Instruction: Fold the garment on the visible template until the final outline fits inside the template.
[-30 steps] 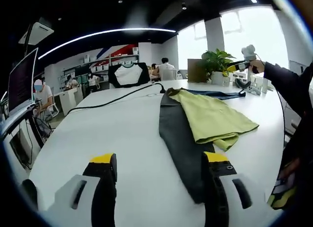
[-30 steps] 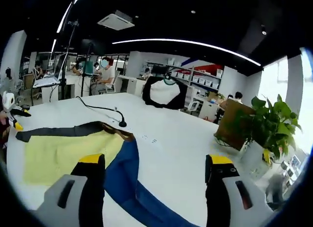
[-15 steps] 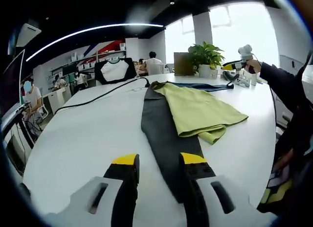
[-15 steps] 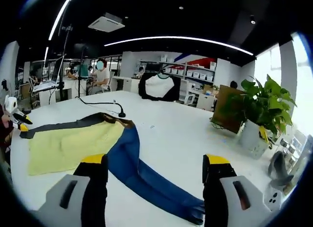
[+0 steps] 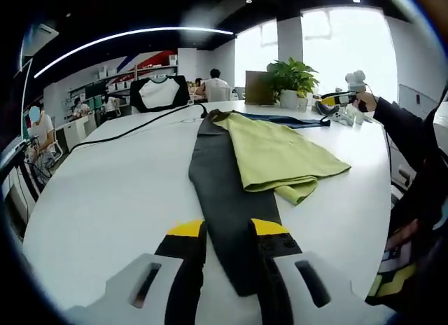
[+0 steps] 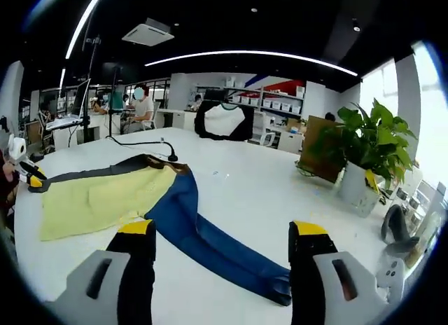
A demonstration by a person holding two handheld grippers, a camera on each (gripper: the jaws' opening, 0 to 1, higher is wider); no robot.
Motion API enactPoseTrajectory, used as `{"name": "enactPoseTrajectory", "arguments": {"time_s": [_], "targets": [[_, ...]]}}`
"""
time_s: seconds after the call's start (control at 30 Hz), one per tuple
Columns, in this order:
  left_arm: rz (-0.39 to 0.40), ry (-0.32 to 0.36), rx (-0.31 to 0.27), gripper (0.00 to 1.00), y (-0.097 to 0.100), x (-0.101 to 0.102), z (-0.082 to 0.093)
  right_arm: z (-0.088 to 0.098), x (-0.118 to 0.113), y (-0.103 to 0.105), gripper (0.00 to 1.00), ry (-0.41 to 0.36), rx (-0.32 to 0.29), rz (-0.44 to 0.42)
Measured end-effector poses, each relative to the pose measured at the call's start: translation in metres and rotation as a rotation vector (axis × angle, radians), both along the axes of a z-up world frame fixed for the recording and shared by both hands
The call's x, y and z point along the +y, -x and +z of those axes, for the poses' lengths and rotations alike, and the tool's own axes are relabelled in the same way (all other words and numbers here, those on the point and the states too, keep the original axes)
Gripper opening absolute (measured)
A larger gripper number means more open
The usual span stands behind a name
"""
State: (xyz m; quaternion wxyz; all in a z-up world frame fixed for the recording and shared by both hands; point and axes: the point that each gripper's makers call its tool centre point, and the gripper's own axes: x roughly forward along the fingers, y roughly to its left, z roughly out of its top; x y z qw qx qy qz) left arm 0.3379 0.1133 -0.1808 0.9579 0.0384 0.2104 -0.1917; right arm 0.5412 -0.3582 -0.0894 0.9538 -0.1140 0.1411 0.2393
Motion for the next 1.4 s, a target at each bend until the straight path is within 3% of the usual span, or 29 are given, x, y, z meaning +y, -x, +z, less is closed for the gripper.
{"name": "enactPoseTrajectory", "arguments": {"time_s": [0.13,0.3,0.4,0.5,0.8,0.9,1.0,1.1,1.2,1.4], "targets": [[0.007,-0.004,0.014,0.27,-0.001,-0.001,-0.004,-0.002,-0.004,0.004,0.78,-0.007,0.002,-0.01],[-0.005,-0.016,-0.019,0.25,-0.003,-0.003,-0.003,-0.001,-0.011,0.008,0.77,-0.013,-0.007,-0.024],[-0.008,-0.003,-0.032,0.19,-0.004,-0.006,-0.003,-0.002,-0.013,0.011,0.76,-0.014,-0.003,-0.03],[-0.017,0.009,-0.049,0.03,-0.005,-0.009,-0.003,-0.003,-0.015,0.014,0.76,-0.018,-0.002,-0.036],[0.024,0.062,-0.064,0.01,-0.009,-0.004,0.0,-0.008,-0.02,0.019,0.75,-0.031,-0.007,-0.045],[0.008,0.08,-0.09,0.01,-0.01,-0.005,0.012,-0.011,-0.02,0.02,0.75,-0.032,-0.003,-0.042],[0.0,0.05,-0.114,0.02,-0.012,-0.003,0.025,-0.012,-0.021,0.018,0.75,-0.035,-0.007,-0.044],[0.002,0.084,-0.139,0.02,-0.017,0.002,0.04,-0.021,-0.021,0.012,0.74,0.026,0.014,-0.04],[0.003,0.038,-0.153,0.02,-0.024,0.006,0.048,-0.018,-0.018,0.007,0.74,0.017,-0.001,-0.036],[-0.025,0.011,-0.17,0.02,-0.03,0.002,0.064,-0.02,-0.019,0.001,0.74,0.016,0.01,-0.022]]}}
